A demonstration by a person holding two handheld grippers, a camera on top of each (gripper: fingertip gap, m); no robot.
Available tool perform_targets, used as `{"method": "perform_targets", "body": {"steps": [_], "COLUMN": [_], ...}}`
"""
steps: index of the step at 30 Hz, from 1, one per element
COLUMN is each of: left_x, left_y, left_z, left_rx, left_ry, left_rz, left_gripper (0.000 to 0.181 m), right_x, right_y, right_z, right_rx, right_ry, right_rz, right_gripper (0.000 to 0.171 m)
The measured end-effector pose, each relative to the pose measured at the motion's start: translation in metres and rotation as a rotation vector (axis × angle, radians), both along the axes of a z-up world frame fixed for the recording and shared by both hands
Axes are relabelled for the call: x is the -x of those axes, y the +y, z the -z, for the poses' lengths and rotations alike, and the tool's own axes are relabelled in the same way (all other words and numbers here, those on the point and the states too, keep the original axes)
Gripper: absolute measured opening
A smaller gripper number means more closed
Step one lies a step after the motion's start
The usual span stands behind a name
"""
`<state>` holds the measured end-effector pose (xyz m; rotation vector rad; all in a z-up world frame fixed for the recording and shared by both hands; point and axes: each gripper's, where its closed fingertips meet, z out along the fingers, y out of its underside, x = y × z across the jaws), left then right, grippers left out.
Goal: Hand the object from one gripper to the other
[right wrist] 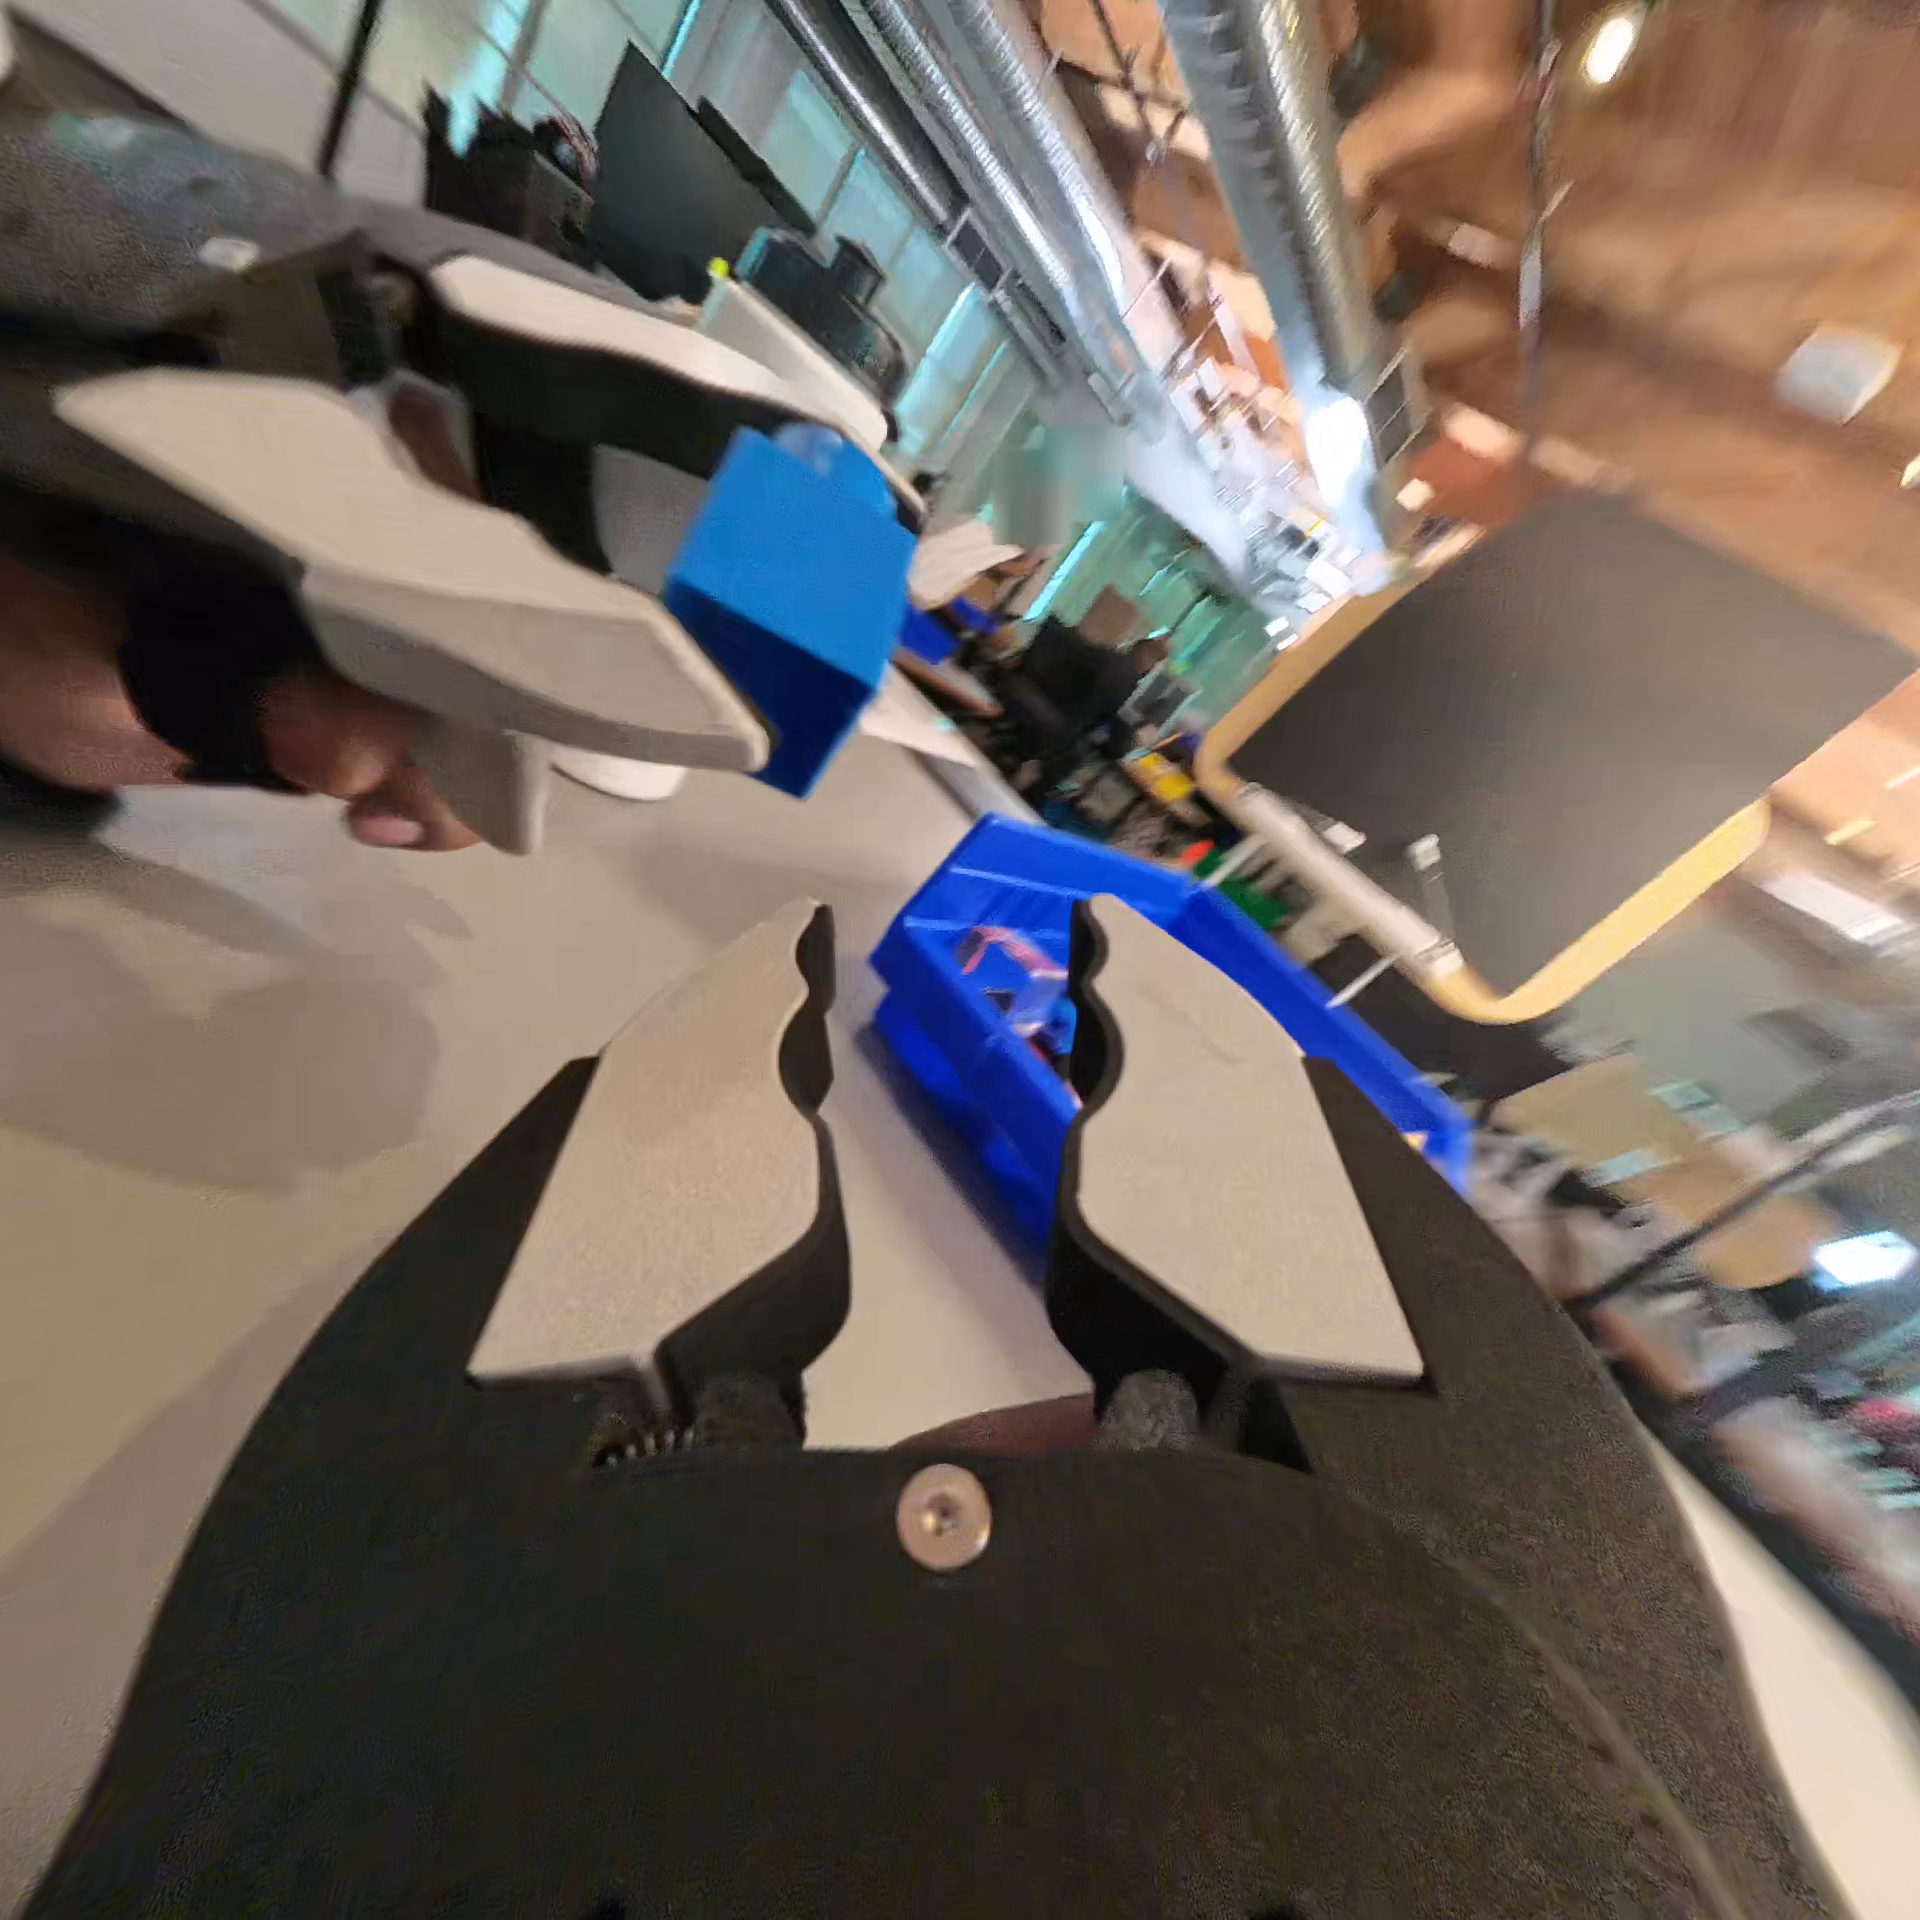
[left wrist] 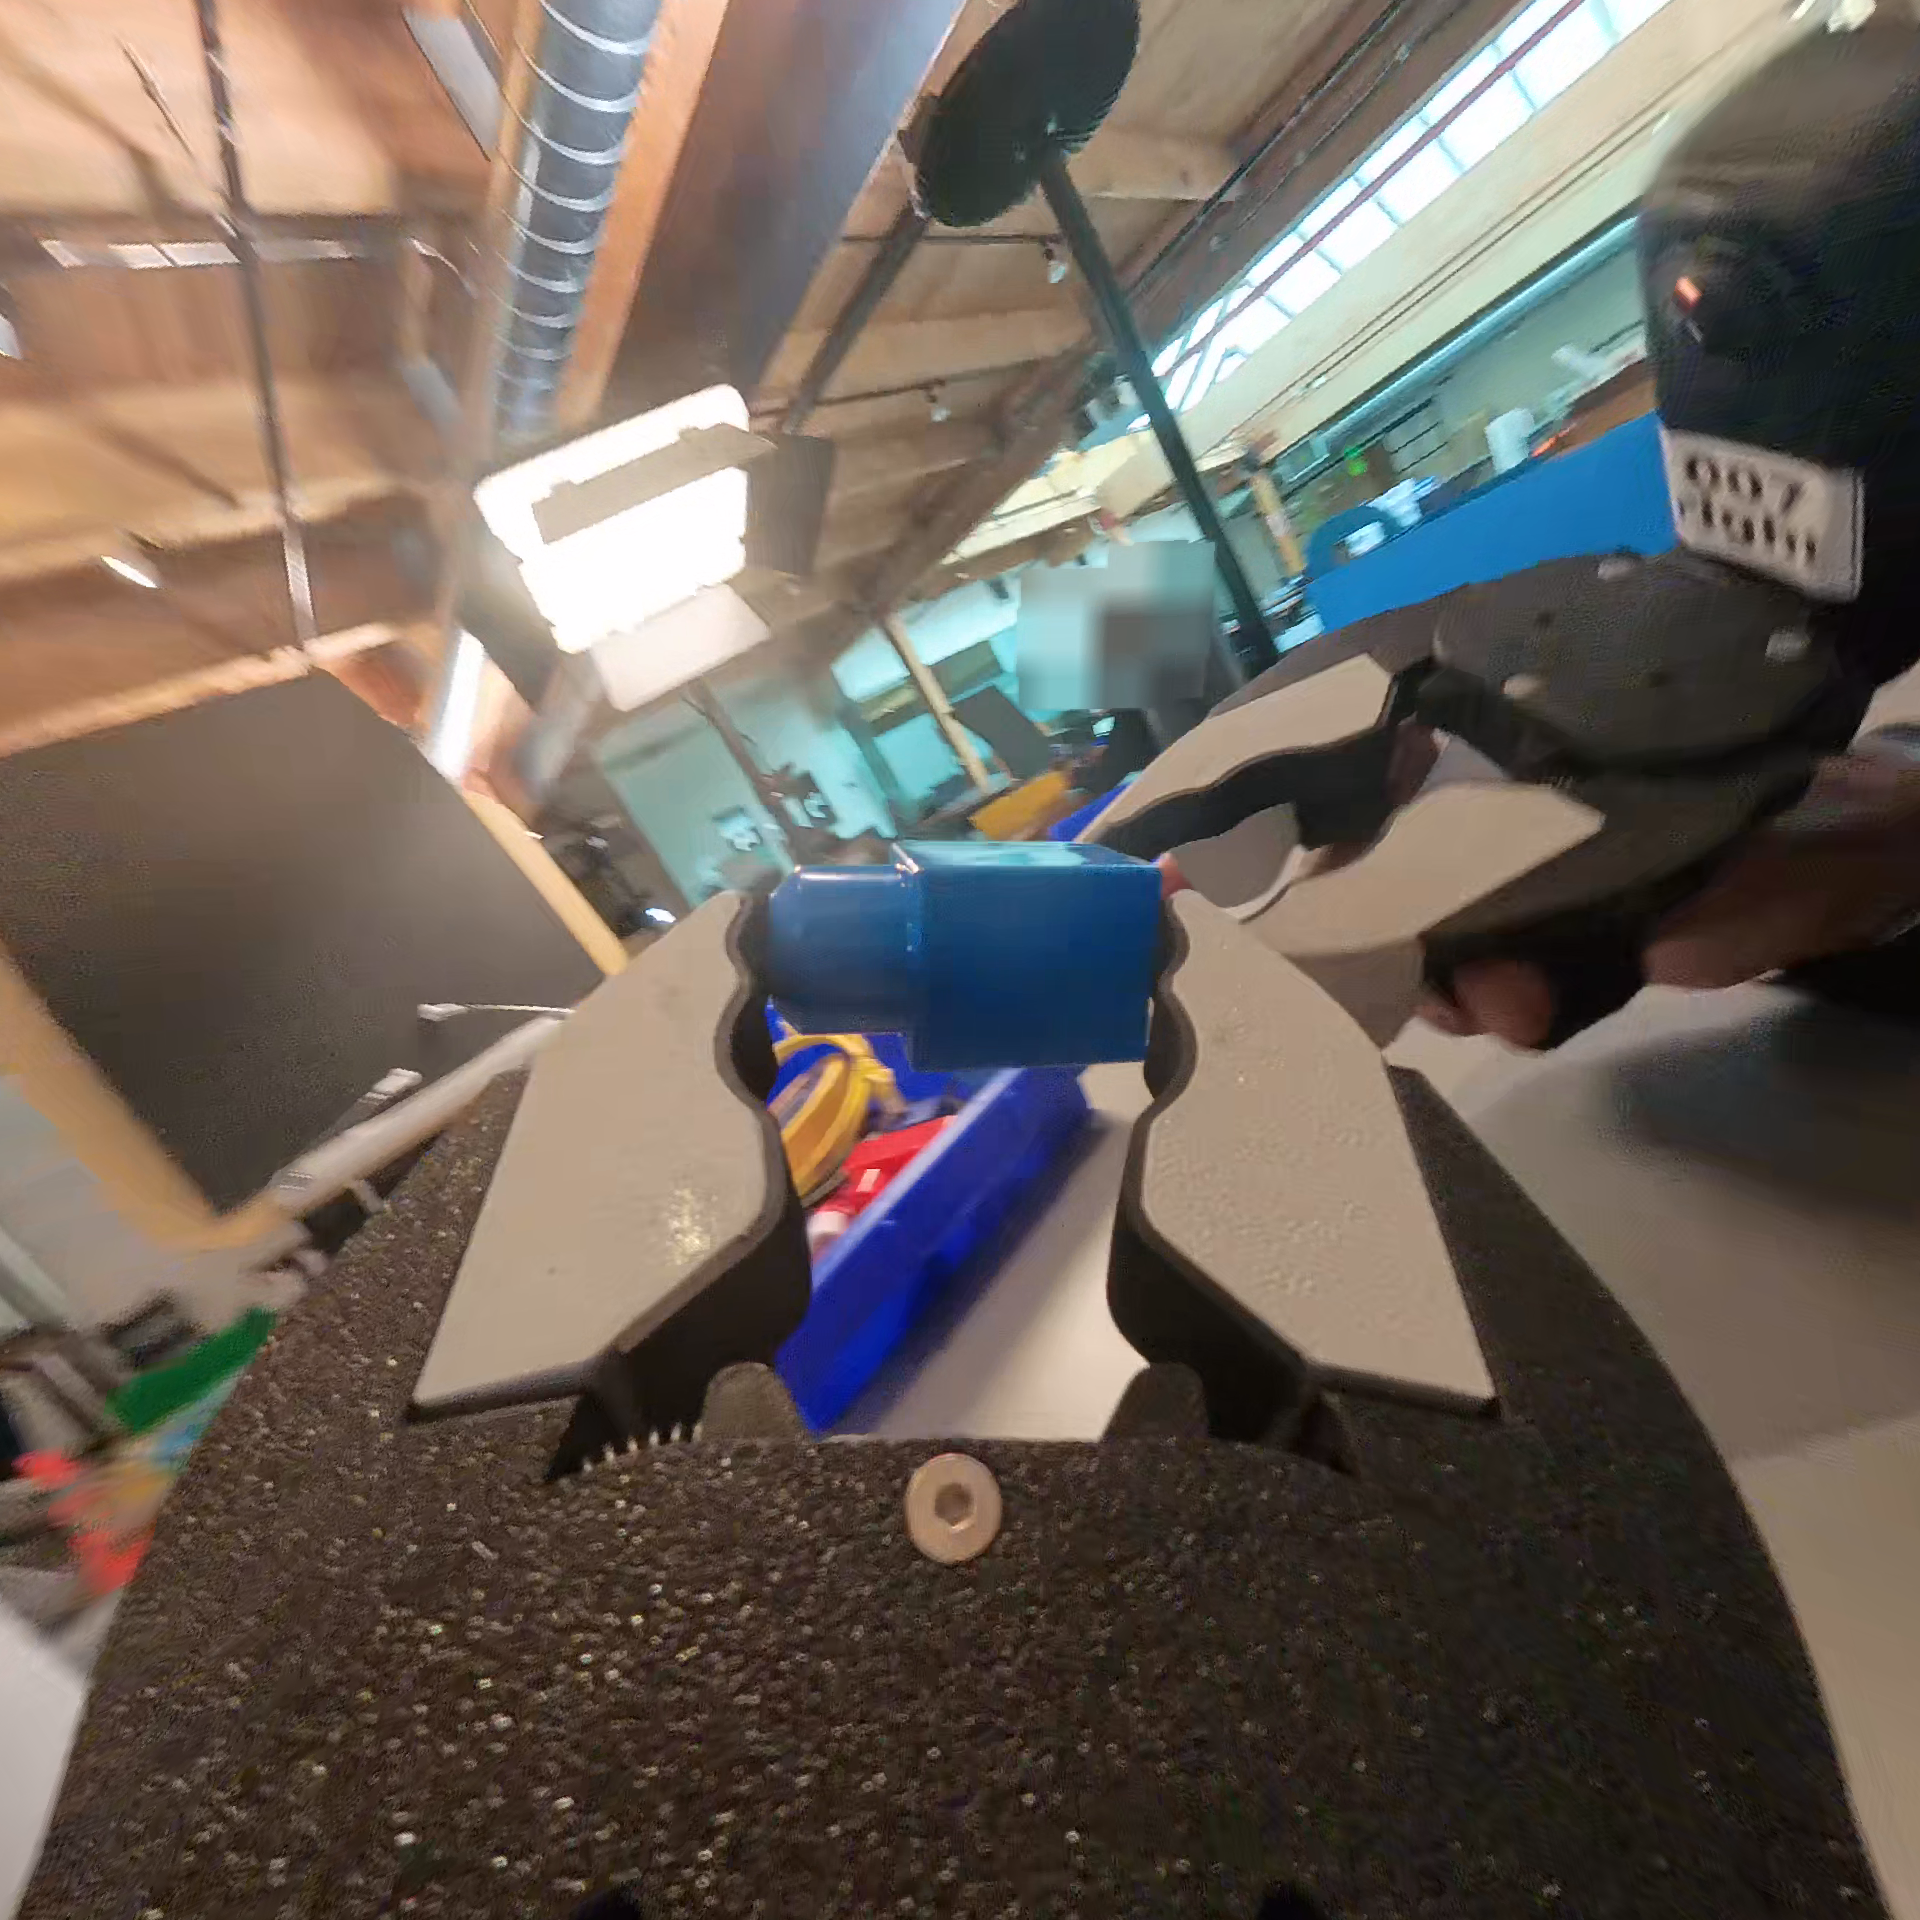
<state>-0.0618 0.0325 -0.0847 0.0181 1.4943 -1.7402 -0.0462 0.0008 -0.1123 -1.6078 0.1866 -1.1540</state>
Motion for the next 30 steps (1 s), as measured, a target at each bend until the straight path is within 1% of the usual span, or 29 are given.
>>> {"method": "perform_targets", "body": {"steps": [2, 4, 6, 8, 11, 13, 15, 16, 17, 19, 21, 25, 28, 30], "left_x": [-0.003, -0.006, -0.012, -0.013, -0.007, -0.003, -0.001, 0.003, 0.007, 0.005, 0.001, 0.000, 0.000, 0.003], "left_y": [0.004, 0.003, 0.000, -0.006, -0.017, -0.024, -0.028, -0.029, -0.030, -0.029, -0.026, -0.017, -0.014, -0.018], "left_z": [0.001, 0.006, 0.014, 0.022, 0.029, 0.034, 0.038, 0.037, 0.035, 0.034, 0.033, 0.024, 0.023, 0.032], "left_rx": [-0.050, -0.115, -0.187, -0.255, -0.325, -0.355, -0.378, -0.371, -0.356, -0.339, -0.310, -0.151, -0.055, -0.064], "left_ry": [-0.116, -0.198, -0.233, -0.278, -0.364, -0.396, -0.414, -0.431, -0.437, -0.419, -0.340, -0.028, 0.244, 0.402], "left_rz": [-0.098, -0.165, -0.228, -0.263, -0.284, -0.283, -0.274, -0.261, -0.243, -0.238, -0.212, -0.019, 0.162, 0.272], "left_gripper": [0.071, 0.071, 0.072, 0.071, 0.071, 0.071, 0.071, 0.071, 0.071, 0.070, 0.066, 0.067, 0.069, 0.071], "right_x": [0.000, 0.006, 0.014, 0.018, 0.018, 0.022, 0.025, 0.022, 0.021, 0.020, 0.011, -0.004, 0.000, 0.004], "right_y": [-0.003, -0.003, -0.003, 0.001, 0.012, 0.023, 0.030, 0.030, 0.029, 0.027, 0.016, -0.008, -0.005, 0.003], "right_z": [-0.001, -0.008, -0.018, -0.019, -0.005, 0.006, 0.016, 0.018, 0.017, 0.012, 0.004, -0.009, -0.011, -0.008], "right_rx": [-0.111, -0.235, -0.341, -0.371, -0.271, -0.186, -0.110, -0.078, -0.053, -0.039, -0.030, 0.059, 0.156, 0.215], "right_ry": [0.153, 0.258, 0.314, 0.358, 0.359, 0.349, 0.329, 0.293, 0.241, 0.175, 0.064, -0.172, -0.315, -0.370], "right_rz": [-0.084, -0.194, -0.290, -0.342, -0.310, -0.305, -0.293, -0.259, -0.230, -0.200, -0.083, 0.163, 0.213, 0.200], "right_gripper": [0.042, 0.043, 0.043, 0.049, 0.057, 0.059, 0.052, 0.050, 0.039, 0.038, 0.037, 0.037, 0.037, 0.037]}}
